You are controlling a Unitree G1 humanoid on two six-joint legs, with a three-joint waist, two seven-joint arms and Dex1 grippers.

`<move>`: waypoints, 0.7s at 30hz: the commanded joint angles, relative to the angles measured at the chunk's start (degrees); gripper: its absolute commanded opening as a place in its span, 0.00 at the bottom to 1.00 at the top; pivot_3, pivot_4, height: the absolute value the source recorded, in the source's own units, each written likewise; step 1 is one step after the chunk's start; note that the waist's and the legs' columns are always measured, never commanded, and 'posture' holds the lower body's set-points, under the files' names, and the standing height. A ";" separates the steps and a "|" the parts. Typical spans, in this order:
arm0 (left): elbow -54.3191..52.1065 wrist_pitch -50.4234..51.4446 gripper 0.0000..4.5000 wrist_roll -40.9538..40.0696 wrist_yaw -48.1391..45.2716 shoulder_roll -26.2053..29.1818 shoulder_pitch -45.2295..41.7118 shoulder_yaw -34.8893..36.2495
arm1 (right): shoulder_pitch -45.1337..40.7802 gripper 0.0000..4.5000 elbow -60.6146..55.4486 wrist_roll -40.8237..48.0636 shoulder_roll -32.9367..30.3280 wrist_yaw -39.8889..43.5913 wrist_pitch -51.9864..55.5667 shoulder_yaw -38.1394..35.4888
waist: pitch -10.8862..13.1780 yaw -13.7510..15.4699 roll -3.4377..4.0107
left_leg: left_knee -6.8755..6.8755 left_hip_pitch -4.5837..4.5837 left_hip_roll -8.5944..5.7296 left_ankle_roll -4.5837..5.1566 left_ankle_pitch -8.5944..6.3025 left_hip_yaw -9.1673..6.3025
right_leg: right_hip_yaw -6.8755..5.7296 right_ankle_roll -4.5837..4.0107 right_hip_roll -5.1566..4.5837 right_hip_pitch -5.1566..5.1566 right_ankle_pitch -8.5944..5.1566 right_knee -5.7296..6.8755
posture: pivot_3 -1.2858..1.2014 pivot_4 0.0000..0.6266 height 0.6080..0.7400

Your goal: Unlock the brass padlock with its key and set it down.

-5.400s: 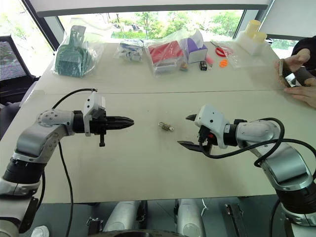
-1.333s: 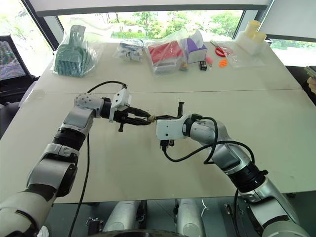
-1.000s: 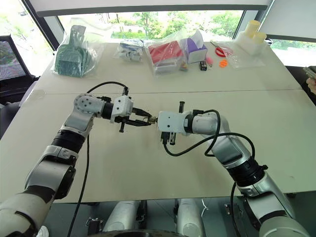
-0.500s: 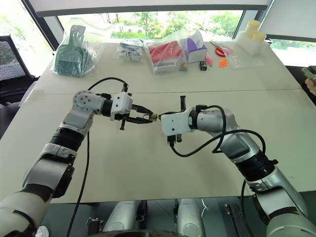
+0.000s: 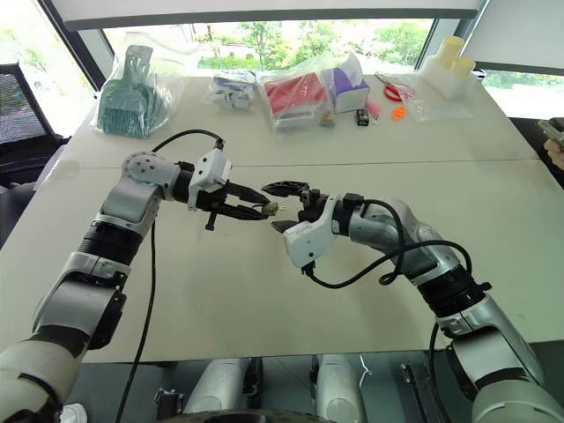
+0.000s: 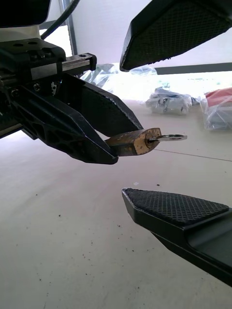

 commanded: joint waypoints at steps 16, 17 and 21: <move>-4.72 2.22 0.16 -1.65 -0.63 0.68 -0.53 1.15 | -1.65 0.01 2.10 -3.14 1.11 -1.68 -4.67 -1.52 | 0.00 -0.09 0.01 | 0.00 0.01 0.00 0.00 0.00 0.00 | 0.01 0.00 0.00 0.00 0.00 0.01 | 0.52 0.24 1.00; -4.91 2.37 0.16 -1.68 -0.68 0.72 -0.45 1.13 | -1.65 0.01 2.13 -3.20 1.11 -1.69 -4.69 -1.55 | 0.00 -0.08 0.01 | 0.00 0.01 0.00 0.00 0.00 0.00 | 0.01 0.00 0.00 0.00 0.00 0.01 | 0.52 0.24 1.00; -5.63 3.46 0.27 -1.89 -1.21 1.05 -0.15 1.08 | -1.46 0.00 1.99 -3.19 1.23 -1.60 -4.31 -1.66 | 0.00 -0.09 0.01 | 0.00 0.02 0.00 0.00 0.00 0.00 | 0.01 0.00 0.00 0.00 0.00 0.01 | 0.52 0.24 1.00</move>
